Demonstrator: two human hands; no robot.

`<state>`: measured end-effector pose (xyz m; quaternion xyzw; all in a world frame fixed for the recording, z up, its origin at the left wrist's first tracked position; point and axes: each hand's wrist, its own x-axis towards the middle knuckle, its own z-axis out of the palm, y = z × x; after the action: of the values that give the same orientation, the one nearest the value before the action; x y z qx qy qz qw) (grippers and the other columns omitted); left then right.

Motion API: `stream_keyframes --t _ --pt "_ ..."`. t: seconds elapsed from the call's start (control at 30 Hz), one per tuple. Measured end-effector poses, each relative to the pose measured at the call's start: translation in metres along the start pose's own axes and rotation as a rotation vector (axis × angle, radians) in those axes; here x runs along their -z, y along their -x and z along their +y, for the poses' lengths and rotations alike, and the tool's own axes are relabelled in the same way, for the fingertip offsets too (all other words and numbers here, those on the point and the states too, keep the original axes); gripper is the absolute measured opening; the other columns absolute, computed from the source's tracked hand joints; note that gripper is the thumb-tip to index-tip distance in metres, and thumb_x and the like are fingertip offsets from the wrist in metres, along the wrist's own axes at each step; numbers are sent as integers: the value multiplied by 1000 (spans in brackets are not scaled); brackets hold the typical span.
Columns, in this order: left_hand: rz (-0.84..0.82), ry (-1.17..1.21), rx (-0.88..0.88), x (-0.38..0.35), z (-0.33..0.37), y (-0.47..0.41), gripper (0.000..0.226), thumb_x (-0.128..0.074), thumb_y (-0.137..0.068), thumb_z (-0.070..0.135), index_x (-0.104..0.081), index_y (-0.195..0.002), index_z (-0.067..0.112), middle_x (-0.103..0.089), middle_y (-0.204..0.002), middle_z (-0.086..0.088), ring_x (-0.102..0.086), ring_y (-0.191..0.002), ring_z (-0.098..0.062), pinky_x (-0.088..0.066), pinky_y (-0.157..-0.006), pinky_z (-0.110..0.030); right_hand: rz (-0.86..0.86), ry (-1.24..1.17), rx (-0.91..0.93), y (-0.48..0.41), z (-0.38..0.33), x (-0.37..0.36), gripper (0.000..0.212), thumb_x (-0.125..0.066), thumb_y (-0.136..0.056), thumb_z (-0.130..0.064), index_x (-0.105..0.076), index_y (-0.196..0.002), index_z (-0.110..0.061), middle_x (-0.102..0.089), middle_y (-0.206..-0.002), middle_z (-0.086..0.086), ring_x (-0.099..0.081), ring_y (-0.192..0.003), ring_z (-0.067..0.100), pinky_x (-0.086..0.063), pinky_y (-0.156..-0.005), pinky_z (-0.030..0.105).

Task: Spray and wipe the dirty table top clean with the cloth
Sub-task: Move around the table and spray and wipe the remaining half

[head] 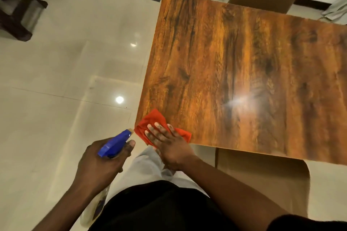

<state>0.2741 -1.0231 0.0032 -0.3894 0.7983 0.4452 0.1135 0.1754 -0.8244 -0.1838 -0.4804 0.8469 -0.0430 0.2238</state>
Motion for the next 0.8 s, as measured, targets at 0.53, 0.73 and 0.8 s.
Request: stream_keyframes --t 0.53,0.73,0.8 --pt "-75 -44 -185 -7 -14 46 59 -61 -76 69 -78 -88 14 -74 -61 -7 -73 -60 -25 -49 -65 -23 191 -351 -1111 227 164 20 62 -22 -118 -37 2 -173 -18 10 -180 6 10 -167 29 1 -134 53" --pt "-43 -9 -164 7 -23 47 60 -63 -74 67 -79 -82 10 -74 -59 -8 -72 -57 -22 -48 -64 -23 248 -509 -1202 139 166 58 64 -23 -118 -34 1 -173 -13 13 -181 9 12 -166 33 0 -134 56" --pt "-25 11 -147 12 -27 47 60 -63 -75 66 -78 -84 8 -74 -61 -10 -72 -60 -26 -48 -65 -24 251 -441 -1080 95 134 57 65 -24 -118 -32 4 -173 -14 14 -180 9 12 -166 31 -2 -134 55"
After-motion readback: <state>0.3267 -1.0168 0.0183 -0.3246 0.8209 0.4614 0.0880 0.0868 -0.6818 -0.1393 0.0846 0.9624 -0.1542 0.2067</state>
